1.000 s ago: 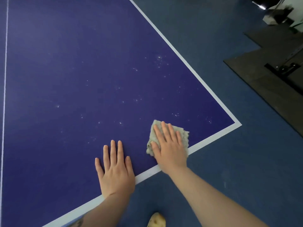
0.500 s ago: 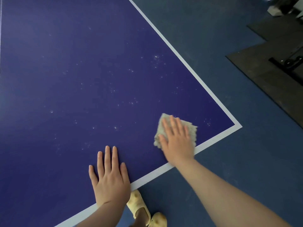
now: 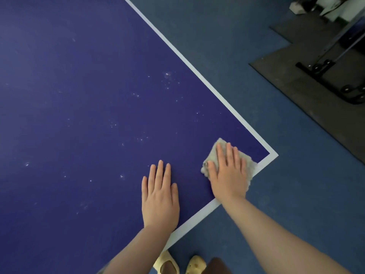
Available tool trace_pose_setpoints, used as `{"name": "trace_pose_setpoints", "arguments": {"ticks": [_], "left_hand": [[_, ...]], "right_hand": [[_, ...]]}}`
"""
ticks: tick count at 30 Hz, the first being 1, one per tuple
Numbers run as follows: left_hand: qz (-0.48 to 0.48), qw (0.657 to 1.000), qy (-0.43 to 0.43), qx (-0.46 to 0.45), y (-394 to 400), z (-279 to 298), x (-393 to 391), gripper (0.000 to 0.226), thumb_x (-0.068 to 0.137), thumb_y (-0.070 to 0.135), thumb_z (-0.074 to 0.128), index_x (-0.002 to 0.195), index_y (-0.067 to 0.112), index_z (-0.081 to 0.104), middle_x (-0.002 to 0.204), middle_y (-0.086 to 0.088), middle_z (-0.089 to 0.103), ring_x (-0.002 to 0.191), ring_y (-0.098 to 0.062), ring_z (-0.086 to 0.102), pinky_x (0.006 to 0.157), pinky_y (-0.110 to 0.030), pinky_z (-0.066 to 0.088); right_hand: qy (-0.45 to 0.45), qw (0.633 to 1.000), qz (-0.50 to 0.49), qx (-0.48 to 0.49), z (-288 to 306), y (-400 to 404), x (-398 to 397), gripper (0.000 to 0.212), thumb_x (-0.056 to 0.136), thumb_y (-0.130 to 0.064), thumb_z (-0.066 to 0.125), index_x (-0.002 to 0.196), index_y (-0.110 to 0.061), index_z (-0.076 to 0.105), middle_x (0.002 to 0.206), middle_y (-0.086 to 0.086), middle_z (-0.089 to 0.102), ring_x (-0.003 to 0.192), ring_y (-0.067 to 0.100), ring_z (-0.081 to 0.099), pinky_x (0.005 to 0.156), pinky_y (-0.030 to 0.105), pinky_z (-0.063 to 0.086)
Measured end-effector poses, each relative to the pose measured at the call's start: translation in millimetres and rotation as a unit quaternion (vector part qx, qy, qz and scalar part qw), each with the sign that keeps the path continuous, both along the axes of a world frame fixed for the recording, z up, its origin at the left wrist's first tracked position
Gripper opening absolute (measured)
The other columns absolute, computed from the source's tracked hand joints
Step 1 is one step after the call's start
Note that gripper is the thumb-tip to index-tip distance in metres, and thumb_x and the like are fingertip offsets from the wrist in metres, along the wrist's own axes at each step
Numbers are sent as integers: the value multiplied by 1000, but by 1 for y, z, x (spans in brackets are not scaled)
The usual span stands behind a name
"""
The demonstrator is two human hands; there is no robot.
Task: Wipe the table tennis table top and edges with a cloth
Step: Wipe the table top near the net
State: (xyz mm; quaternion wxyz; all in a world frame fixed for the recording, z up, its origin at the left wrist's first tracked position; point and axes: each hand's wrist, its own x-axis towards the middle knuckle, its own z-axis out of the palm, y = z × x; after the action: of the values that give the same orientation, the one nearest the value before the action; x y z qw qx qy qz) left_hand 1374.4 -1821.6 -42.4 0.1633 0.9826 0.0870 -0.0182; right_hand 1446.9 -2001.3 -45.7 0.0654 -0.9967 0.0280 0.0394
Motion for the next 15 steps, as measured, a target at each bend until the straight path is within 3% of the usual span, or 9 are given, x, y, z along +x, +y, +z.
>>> {"name": "trace_pose_setpoints", "arguments": {"ticks": [2,5,9,11,14,15], "left_hand": [[14,1000,3,10,-6,-6,6,55,100,40,11,151,22,19,159,0,22,148,-21,14,123,-41,7],[14,999,0,30,-8,-11,7,56,99,37,21,151,19,28,157,-4,30,146,-23,24,117,-44,15],[22,999,1,39,-10,-14,7,57,98,37,22,152,19,30,158,-3,29,147,-23,22,118,-43,12],[23,999,1,41,-10,-14,6,57,99,38,21,152,19,30,158,-2,29,147,-22,21,118,-42,10],[30,999,4,35,-12,-11,5,57,98,36,23,151,18,33,158,-3,30,147,-23,22,119,-42,9],[42,999,0,25,-15,-10,6,57,97,35,24,150,18,35,157,-3,31,147,-24,23,118,-42,9]], "right_hand": [[-30,999,-34,4,0,3,-24,65,100,-55,4,158,-25,6,166,5,12,153,24,6,123,49,11],[-21,995,99,-4,-1,29,-49,61,105,-51,11,159,-23,16,165,5,16,153,25,10,119,46,13],[6,972,235,12,4,9,1,59,103,-52,13,159,-32,11,166,-3,9,153,17,3,120,44,6],[20,984,175,8,3,-24,32,63,98,-56,7,157,-34,6,166,-7,2,153,16,-2,122,44,2],[27,997,-71,-5,-2,-68,40,69,90,-58,-10,154,-32,-9,167,-2,-3,153,19,-8,121,50,-5],[6,994,-104,-10,-3,-67,28,67,92,-56,-7,154,-30,-8,167,1,1,153,21,-4,121,52,-2]]}}
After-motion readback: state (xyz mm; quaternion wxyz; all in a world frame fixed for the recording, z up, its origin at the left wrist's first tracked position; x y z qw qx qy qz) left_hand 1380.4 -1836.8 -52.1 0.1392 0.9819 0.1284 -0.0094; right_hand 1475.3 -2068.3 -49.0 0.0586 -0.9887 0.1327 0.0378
